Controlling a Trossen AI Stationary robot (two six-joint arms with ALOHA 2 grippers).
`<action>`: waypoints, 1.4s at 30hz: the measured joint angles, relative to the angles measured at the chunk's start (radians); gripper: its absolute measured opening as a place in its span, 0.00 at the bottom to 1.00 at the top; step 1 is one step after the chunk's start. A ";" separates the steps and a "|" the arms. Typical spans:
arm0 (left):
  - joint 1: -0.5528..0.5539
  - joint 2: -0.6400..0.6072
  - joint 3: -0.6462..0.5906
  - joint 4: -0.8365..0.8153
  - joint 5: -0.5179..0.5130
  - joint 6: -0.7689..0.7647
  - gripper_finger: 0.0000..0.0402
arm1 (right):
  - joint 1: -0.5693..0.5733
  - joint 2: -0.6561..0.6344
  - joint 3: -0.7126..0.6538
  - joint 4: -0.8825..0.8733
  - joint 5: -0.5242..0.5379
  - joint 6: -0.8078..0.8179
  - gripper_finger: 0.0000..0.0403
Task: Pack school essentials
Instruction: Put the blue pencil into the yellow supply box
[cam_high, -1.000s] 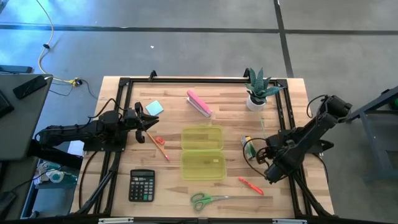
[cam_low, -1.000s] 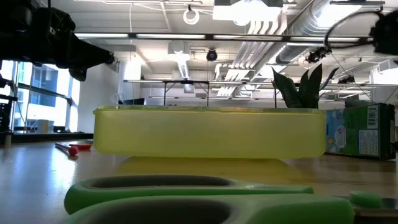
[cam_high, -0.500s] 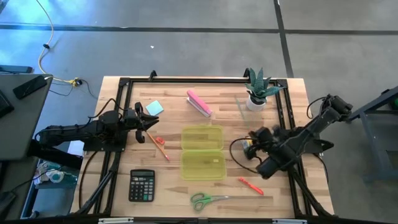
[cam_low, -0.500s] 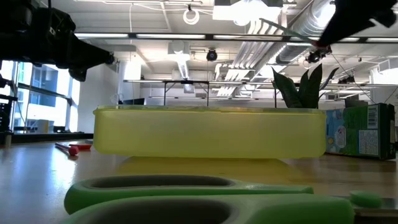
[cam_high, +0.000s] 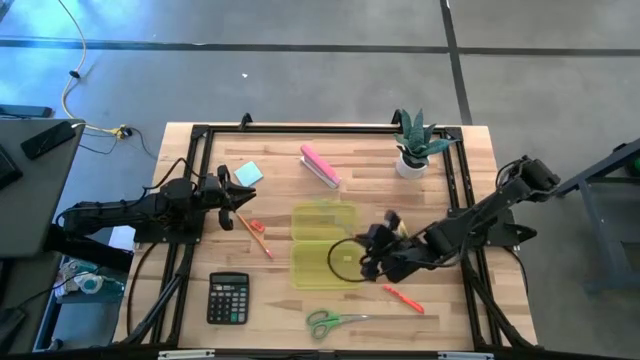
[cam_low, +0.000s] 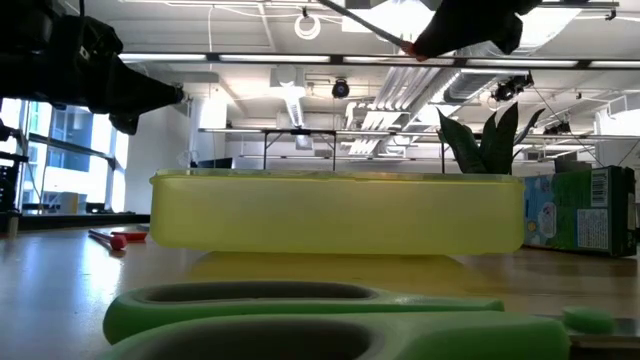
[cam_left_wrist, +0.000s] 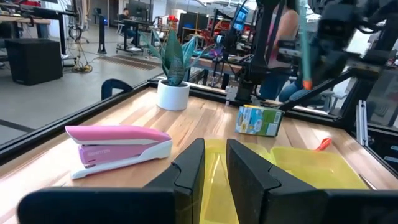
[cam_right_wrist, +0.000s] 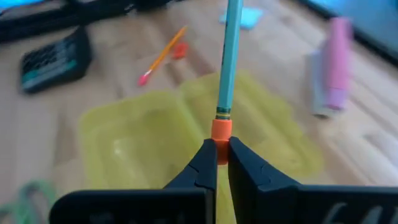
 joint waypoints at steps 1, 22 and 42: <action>0.000 0.000 0.000 0.000 0.000 0.006 0.14 | -0.005 0.007 0.003 0.003 -0.044 -0.008 0.02; 0.000 0.000 0.000 -0.008 0.000 0.007 0.14 | -0.107 0.209 0.008 0.055 -0.481 0.054 0.02; 0.000 0.000 0.000 -0.045 0.000 0.007 0.14 | -0.106 0.246 0.008 0.051 -0.615 0.106 0.02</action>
